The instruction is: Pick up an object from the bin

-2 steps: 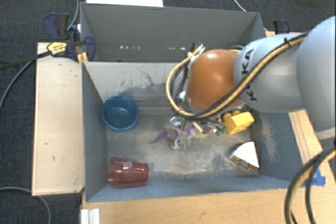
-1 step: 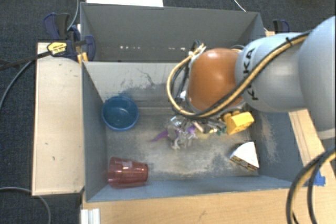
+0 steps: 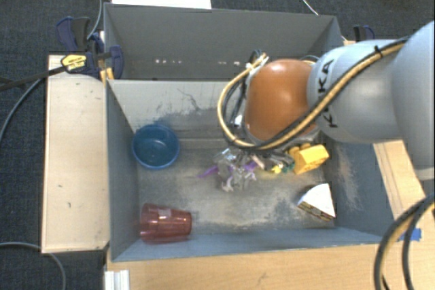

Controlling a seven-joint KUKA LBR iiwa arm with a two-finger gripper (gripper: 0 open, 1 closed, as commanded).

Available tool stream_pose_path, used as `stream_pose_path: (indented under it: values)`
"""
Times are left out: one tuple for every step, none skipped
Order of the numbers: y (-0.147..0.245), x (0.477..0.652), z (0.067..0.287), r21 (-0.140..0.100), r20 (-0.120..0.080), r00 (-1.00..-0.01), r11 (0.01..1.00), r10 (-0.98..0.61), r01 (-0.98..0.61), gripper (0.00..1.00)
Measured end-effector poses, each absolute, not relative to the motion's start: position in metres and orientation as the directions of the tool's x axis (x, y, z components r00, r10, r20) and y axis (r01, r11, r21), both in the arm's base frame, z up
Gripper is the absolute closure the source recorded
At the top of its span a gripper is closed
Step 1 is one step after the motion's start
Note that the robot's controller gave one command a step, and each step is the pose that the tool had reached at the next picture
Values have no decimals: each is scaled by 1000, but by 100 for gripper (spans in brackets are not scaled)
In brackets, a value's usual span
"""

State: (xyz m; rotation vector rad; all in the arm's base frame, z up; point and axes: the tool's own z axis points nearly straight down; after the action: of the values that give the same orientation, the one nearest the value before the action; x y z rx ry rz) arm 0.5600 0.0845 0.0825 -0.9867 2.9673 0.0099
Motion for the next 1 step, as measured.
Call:
stream_pose_path:
  values:
    - [85, 560, 91, 2, -15, -801, 801, -598, -598, 100]
